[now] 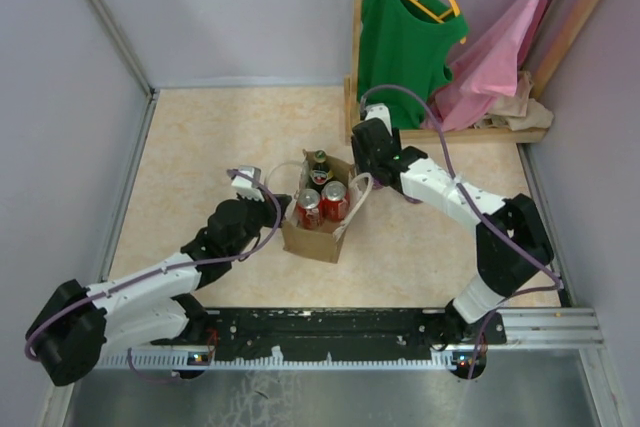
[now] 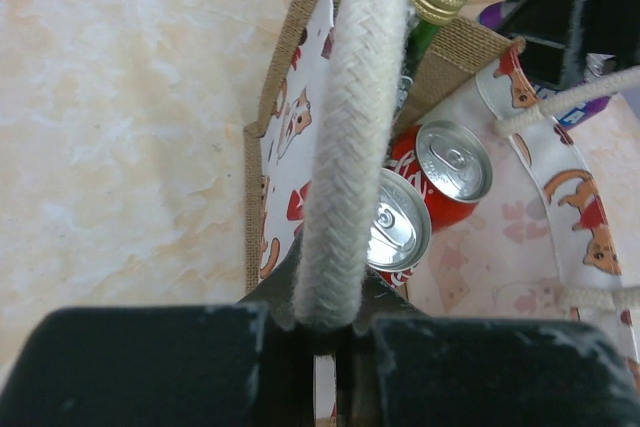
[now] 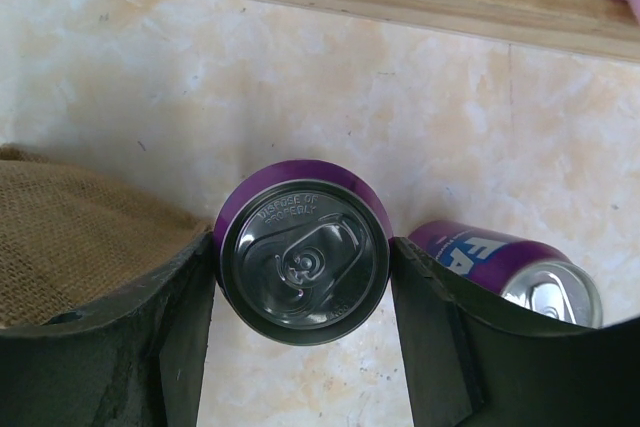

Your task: Take the beverage out of the canvas bag

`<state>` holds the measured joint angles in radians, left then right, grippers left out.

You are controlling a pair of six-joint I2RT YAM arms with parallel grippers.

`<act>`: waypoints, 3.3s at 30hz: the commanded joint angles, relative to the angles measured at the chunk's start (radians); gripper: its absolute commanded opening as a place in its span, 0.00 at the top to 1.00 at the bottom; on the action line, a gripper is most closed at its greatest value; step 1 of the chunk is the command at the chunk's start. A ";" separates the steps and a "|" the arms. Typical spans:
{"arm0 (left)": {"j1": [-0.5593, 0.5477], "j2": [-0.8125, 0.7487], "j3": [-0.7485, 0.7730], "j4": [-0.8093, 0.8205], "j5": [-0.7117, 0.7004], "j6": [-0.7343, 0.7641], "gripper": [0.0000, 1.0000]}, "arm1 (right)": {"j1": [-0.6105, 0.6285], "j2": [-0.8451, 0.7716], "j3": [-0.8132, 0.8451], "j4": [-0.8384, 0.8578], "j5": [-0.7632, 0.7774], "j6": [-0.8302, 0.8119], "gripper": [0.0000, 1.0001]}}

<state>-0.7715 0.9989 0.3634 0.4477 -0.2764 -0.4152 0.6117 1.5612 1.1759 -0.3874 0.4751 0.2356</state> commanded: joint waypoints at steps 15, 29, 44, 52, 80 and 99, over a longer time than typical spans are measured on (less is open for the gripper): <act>-0.038 0.054 0.004 0.031 0.065 -0.045 0.84 | -0.033 0.048 0.005 0.063 -0.004 0.024 0.39; -0.038 0.088 0.021 0.046 0.096 -0.039 0.71 | -0.032 -0.124 0.107 -0.020 0.146 -0.028 0.09; -0.038 0.148 0.035 0.086 0.133 -0.048 0.71 | 0.325 -0.249 0.327 -0.181 -0.081 -0.153 0.28; -0.038 0.113 0.018 0.075 0.108 -0.046 0.70 | 0.382 -0.124 0.267 -0.152 -0.065 -0.185 0.29; -0.038 0.065 0.013 0.003 0.029 -0.029 0.67 | 0.231 0.010 0.072 -0.098 -0.268 -0.081 0.34; -0.038 0.059 0.016 -0.007 0.019 -0.020 0.67 | 0.212 0.033 0.033 -0.072 -0.198 -0.085 0.35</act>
<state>-0.8028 1.0637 0.3939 0.4786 -0.2474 -0.4511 0.8322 1.5826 1.2171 -0.4755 0.2401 0.1516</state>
